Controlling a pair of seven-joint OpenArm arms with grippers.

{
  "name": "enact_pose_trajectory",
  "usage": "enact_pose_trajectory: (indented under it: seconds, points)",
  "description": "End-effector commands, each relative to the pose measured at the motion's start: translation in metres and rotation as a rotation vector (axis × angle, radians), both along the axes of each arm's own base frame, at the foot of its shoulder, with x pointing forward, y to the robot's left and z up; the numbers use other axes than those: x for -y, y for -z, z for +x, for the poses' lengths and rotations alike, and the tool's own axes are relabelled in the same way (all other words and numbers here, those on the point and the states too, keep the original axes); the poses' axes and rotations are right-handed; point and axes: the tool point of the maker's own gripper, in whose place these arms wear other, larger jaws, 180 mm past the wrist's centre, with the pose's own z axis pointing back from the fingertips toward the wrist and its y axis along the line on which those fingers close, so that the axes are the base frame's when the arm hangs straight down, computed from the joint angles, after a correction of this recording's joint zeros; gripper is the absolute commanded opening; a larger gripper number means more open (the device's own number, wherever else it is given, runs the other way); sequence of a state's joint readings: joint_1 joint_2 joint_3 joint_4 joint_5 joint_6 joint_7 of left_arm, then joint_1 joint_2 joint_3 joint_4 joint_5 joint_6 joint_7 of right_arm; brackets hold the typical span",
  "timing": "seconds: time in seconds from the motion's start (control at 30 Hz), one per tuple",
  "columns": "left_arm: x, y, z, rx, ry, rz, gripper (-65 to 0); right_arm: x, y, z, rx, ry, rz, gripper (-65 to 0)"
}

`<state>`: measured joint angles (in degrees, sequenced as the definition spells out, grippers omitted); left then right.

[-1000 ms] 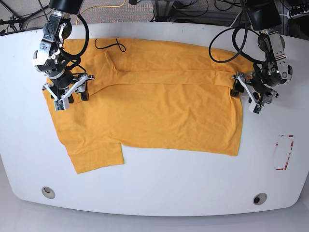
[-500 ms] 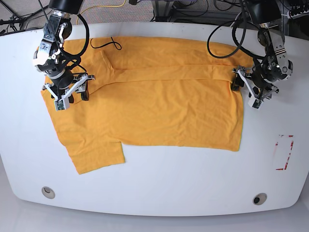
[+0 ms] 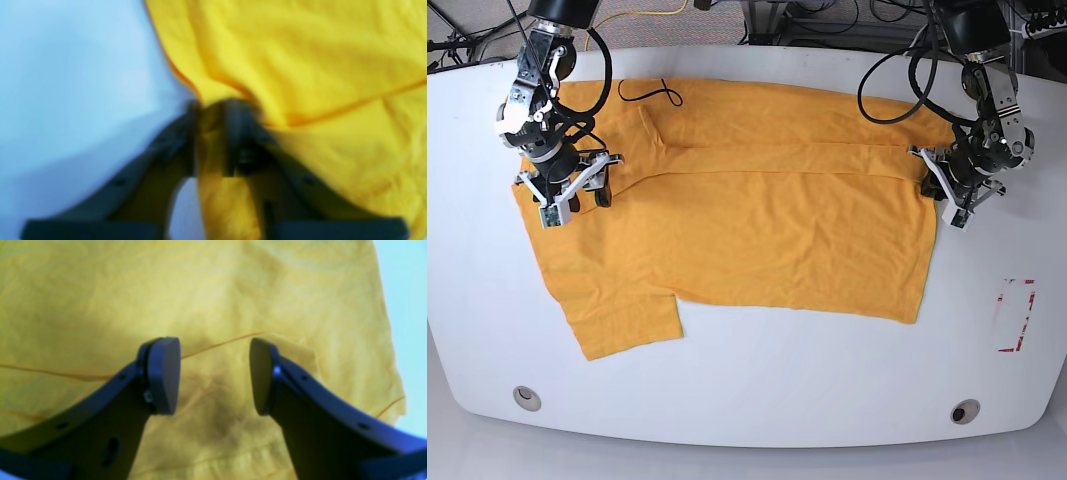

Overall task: Fold the T-shirt properly
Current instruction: 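Grasp the side edge with the left gripper and pull it inward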

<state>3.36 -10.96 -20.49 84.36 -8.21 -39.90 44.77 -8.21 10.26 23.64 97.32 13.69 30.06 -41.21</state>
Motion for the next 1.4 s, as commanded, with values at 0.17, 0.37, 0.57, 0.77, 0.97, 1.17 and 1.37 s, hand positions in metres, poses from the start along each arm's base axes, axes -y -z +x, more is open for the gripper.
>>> enact_pose_trajectory:
  seconds: [0.17, 0.37, 0.57, 0.77, 0.97, 1.17, 1.37]
  points:
    - [-0.004, -0.001, 0.0, -0.008, 0.001, 0.021, -56.3, 0.003, -0.013, 0.009, 0.048, -0.005, -0.005, -33.3]
    - [-0.016, -0.015, 0.008, 0.045, -0.035, 0.026, -35.4, 0.003, -0.013, 0.009, 0.049, -0.003, -0.005, -33.2]
    - [-0.033, -0.019, 0.005, 0.048, -0.086, 0.035, -25.6, 0.004, -0.012, 0.008, 0.043, 0.0, -0.006, -33.1]
    - [-0.055, -0.029, 0.011, 0.077, -0.157, 0.036, -21.0, 0.003, -0.013, 0.008, 0.049, -0.003, -0.005, -33.3]
    - [-0.048, -0.02, 0.021, 0.051, -0.136, 0.017, -23.1, 0.002, -0.013, 0.009, 0.05, -0.004, -0.005, -33.4]
    - [-0.028, 0.0, 0.032, -0.015, -0.066, -0.008, -32.9, 0.004, -0.013, 0.009, 0.049, 0.0, -0.006, -33.5]
    - [-0.012, -0.003, 0.043, -0.005, -0.013, -0.005, -33.9, 0.003, -0.014, 0.008, 0.049, -0.002, -0.008, -33.4]
